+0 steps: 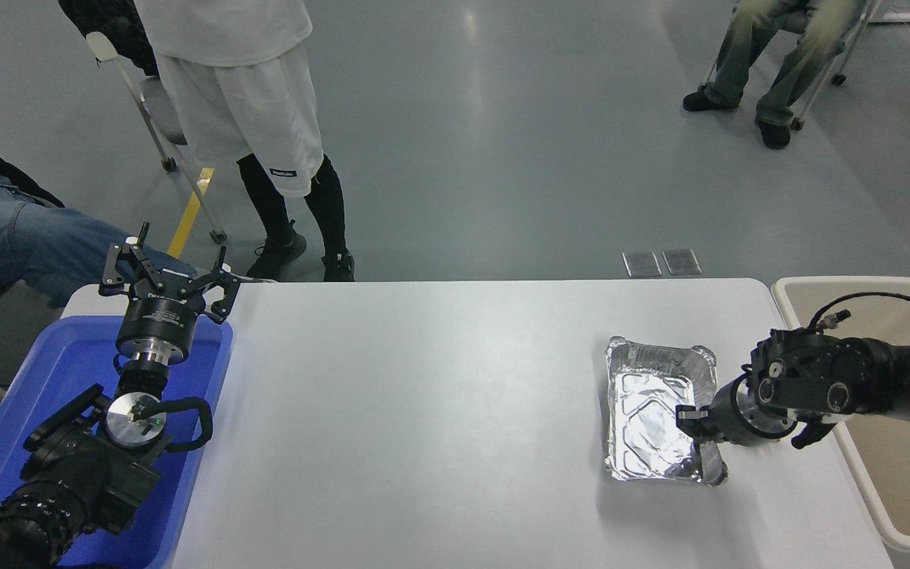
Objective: Pick up foil plate and place in dustbin
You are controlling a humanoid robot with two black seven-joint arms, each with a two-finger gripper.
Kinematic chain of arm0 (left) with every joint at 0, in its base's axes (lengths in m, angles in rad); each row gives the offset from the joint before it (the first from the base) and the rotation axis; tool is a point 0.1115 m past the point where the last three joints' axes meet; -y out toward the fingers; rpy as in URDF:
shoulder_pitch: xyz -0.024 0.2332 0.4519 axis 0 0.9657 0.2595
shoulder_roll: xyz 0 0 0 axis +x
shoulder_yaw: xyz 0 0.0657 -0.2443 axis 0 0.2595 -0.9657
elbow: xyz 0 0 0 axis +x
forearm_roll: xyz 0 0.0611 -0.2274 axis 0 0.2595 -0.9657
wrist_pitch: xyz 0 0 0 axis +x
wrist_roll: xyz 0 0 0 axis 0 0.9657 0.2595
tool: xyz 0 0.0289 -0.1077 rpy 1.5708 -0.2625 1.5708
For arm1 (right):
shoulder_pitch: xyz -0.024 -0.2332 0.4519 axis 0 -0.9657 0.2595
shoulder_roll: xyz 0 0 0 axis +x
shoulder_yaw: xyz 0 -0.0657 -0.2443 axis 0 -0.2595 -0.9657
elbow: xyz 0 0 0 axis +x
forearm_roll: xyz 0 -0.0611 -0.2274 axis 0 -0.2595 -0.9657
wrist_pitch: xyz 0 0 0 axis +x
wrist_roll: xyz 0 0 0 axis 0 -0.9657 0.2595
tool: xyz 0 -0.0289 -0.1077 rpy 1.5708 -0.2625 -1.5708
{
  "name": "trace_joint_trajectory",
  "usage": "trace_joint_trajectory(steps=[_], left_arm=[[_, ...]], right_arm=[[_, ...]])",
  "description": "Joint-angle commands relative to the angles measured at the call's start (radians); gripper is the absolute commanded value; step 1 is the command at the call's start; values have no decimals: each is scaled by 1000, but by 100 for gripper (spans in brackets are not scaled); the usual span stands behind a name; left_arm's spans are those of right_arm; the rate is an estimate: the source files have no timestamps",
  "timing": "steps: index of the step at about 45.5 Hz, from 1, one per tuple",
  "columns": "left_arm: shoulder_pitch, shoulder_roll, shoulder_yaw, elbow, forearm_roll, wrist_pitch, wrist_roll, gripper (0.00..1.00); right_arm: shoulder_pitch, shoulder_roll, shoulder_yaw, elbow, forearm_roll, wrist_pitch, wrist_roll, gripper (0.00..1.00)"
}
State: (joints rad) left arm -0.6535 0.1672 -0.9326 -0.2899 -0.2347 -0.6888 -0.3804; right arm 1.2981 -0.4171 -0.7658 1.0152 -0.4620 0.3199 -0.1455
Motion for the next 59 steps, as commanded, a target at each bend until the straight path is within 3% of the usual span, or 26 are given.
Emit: trace_joint_trajectory(steps=[1, 14, 40, 59], left_arm=[[0, 0, 0, 0, 0, 0, 0, 99], [0, 0, 0, 0, 0, 2, 0, 99], [0, 0, 0, 1, 0, 0, 0, 99], [0, 0, 0, 0, 0, 0, 0, 99]], right_arm=[[164, -48, -70, 135, 0, 48, -2, 0], [389, -127, -158, 283, 0, 100, 0, 0], [754, -172, -221, 301, -30, 466, -22, 0], [929, -186, -221, 301, -30, 466, -23, 0]])
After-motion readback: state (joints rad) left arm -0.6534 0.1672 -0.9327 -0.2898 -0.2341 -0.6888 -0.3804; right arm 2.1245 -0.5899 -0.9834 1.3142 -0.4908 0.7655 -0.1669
